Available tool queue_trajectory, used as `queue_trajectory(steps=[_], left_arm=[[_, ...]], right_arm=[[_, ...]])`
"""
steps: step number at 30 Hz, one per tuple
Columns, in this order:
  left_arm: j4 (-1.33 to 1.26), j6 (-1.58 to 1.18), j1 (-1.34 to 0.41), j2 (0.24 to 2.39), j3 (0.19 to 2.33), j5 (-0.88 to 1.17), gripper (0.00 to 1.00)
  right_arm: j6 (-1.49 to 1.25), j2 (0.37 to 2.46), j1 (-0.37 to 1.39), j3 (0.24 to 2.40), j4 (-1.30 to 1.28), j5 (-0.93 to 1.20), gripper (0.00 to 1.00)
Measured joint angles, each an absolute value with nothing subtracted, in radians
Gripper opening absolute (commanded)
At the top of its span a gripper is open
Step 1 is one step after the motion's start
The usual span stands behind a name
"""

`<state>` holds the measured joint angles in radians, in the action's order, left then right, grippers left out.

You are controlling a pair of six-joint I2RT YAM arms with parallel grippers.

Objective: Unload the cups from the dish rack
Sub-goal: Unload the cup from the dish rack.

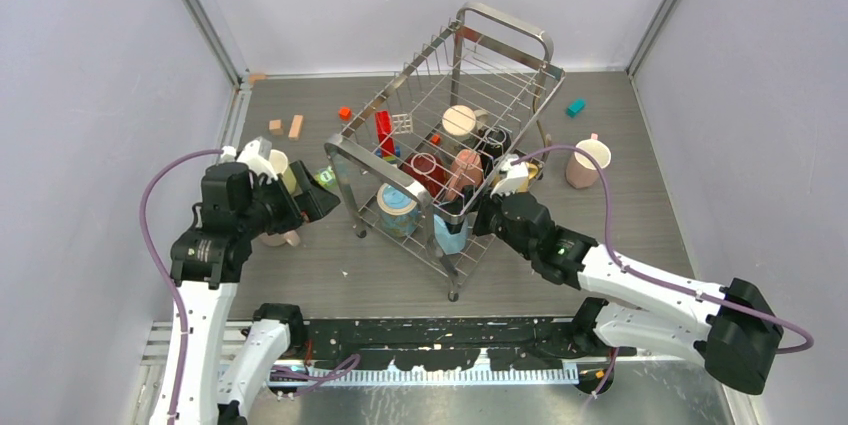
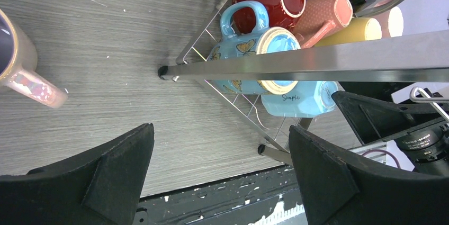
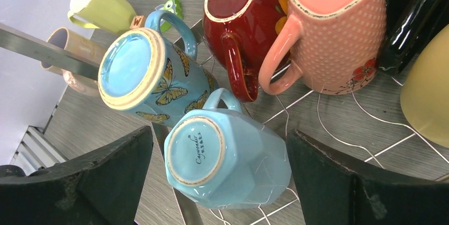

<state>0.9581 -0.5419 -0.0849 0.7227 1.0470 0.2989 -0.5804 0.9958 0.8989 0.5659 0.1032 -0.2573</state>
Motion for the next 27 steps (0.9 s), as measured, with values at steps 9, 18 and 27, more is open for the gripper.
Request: queue_trajectory(steps=[9,18,27], left_arm=[[0.948,-0.541,-0.091,0.734,1.046,0.295,1.0],[0.932,-0.541,-0.093,0.744,1.039,0.295,1.0],[0.926,-0.538,-0.1,0.76,1.024,0.288,1.0]], right_arm=[[-0.551,1.005,0.93,0.511,0.146,-0.267,1.0],[-0.55,0.956,0.934,0.471,0.152,-0.264,1.0],[-0.533,1.002,0.934,0.463,0.211,-0.259,1.0]])
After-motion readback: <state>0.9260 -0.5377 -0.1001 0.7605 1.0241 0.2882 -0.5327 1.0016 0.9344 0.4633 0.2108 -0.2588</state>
